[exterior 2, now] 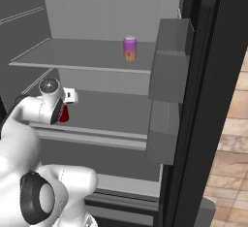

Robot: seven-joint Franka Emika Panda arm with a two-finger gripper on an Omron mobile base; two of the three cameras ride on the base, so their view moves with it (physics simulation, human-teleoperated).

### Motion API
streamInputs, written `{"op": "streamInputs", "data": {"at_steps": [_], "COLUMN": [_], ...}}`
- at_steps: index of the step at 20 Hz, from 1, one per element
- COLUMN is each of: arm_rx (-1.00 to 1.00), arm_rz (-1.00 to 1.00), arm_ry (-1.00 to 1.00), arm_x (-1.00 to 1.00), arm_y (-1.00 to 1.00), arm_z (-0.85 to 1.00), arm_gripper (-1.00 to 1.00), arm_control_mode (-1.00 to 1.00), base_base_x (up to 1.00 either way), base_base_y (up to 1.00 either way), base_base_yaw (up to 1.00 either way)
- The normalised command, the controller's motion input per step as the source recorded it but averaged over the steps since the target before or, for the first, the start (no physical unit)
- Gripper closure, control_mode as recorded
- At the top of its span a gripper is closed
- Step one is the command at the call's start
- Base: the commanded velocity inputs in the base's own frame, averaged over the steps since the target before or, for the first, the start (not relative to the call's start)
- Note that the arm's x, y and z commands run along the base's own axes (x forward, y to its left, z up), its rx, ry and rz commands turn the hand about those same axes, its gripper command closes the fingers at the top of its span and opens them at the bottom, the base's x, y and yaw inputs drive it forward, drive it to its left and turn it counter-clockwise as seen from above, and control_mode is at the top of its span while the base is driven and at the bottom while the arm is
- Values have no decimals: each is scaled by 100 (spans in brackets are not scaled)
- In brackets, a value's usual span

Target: Open the fridge, grab two sodas, and place both sodas inside the bowl with ice on the dining counter.

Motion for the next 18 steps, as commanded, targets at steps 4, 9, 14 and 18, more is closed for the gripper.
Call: {"op": "streamInputs", "data": {"at_steps": [4,9,14,18], "arm_rx": [-6,-1,0,0], "arm_rz": [0,0,0,0], "arm_ry": [0,0,0,0], "arm_x": [16,10,14,10], "arm_y": [20,7,0,4], "arm_z": [-13,-5,-8,-22], "arm_gripper": [-100,-100,-100,-100], "arm_control_mode": [-100,-100,-100,-100], "base_base_x": [0,0,0,0], "base_base_y": [0,0,0,0], "base_base_yaw": [0,0,0,0]}}
